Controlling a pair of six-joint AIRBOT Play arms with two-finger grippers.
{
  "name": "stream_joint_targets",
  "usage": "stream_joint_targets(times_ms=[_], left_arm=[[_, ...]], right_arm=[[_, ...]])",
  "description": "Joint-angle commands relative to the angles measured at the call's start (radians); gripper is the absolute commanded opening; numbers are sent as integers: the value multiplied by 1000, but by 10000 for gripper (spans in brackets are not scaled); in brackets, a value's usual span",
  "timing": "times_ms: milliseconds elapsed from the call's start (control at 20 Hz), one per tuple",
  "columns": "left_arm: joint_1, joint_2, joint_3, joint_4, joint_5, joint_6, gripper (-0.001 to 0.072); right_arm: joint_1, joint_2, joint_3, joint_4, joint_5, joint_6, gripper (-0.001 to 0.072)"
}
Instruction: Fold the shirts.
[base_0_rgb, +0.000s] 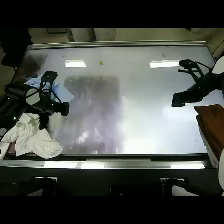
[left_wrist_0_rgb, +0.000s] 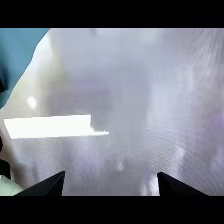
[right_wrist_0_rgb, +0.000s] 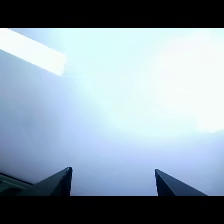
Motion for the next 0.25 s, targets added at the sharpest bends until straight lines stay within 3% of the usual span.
stream_joint_targets(times_ms=[0,200], left_arm=[[-4,3,-10,1,10,-2,708],[-4,3,-10,1,10,-2,708]], right_arm=[[7,0,-5,-6,6,8,605],[7,0,-5,-6,6,8,605]])
